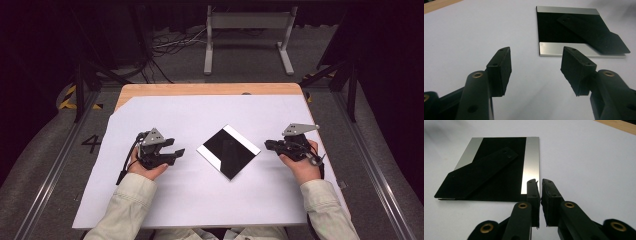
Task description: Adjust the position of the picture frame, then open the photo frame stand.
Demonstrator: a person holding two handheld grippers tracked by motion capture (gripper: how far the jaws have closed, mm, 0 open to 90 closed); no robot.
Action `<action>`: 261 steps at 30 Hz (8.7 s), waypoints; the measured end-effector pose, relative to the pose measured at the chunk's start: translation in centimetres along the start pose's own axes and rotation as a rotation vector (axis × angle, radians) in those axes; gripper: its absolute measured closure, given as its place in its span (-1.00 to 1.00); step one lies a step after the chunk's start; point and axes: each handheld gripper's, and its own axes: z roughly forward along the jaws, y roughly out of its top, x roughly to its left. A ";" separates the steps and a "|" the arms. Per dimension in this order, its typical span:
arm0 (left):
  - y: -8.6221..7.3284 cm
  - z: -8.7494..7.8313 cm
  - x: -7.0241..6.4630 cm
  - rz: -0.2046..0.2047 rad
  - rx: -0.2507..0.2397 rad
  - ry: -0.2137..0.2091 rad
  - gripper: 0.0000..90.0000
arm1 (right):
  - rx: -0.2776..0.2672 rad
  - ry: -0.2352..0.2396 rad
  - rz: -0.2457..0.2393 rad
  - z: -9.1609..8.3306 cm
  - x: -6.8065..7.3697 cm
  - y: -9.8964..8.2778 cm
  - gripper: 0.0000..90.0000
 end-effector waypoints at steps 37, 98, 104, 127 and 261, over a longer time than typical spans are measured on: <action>2.6 7.3 0.2 -0.157 0.156 -0.073 1.00 | -0.001 -0.021 0.057 -3.8 0.5 -2.8 1.00; 1.1 6.5 -3.1 -0.080 0.231 -0.207 1.00 | 0.176 -0.172 0.262 1.4 -1.7 -2.9 1.00; 0.7 5.6 -2.9 -0.099 0.213 -0.193 1.00 | 0.177 -0.146 0.256 3.0 -1.4 -1.9 1.00; 0.4 3.5 -2.7 -0.058 0.221 -0.137 1.00 | 0.157 -0.066 0.087 2.6 1.7 0.8 1.00; 0.8 2.9 -3.4 0.031 0.305 -0.201 0.79 | 0.465 0.276 -0.184 -0.9 6.2 1.2 1.00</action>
